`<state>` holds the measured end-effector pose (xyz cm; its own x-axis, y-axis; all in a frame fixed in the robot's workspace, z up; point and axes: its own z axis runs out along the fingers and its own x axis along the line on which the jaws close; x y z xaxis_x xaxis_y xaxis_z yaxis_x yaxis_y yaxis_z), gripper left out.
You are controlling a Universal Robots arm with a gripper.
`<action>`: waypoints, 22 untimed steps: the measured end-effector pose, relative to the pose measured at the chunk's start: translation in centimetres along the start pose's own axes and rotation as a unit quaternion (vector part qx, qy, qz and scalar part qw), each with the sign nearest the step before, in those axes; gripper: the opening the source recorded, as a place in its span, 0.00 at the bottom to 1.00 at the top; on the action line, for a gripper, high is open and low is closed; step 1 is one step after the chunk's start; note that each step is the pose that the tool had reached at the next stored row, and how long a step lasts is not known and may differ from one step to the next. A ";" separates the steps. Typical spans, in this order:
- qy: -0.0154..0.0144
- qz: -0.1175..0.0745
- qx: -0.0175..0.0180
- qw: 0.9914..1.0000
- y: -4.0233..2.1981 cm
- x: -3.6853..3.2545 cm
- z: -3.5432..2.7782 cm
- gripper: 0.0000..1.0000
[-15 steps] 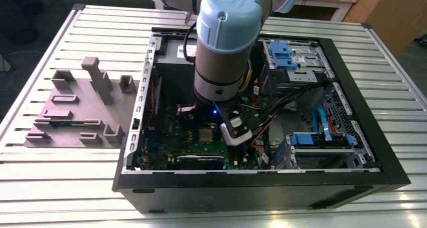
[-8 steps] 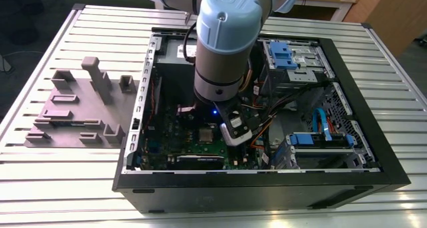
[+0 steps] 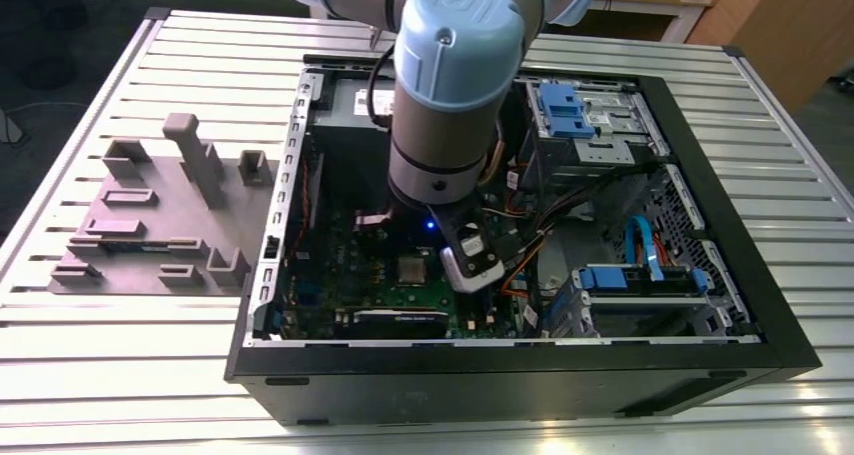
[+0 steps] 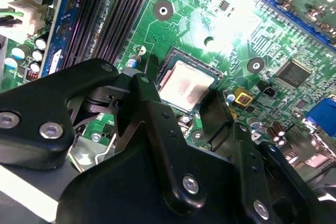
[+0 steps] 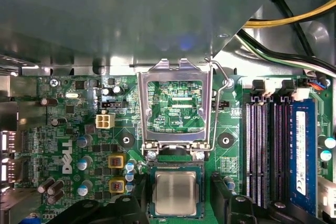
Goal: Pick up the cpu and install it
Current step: 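Place the cpu into insertion slot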
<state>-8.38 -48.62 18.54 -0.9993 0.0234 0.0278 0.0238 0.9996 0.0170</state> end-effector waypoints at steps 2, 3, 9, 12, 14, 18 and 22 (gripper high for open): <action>0.000 0.000 0.000 1.000 0.00 -0.04 0.02 0.58; 0.000 0.000 0.000 1.000 0.00 -0.05 0.02 0.58; 0.000 0.000 0.000 1.000 0.01 -0.05 -0.25 0.58; 0.000 0.000 0.000 1.000 0.01 -0.04 -0.58 0.58; 0.000 0.000 0.000 1.000 0.02 -0.04 -0.81 0.58; 0.000 0.000 0.000 1.000 0.03 -0.02 -1.25 0.51; 0.000 0.000 0.000 1.000 0.03 -0.01 -1.66 0.38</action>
<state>-8.32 -48.62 20.20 -0.9993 0.0234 0.0279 0.0239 0.9996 0.0173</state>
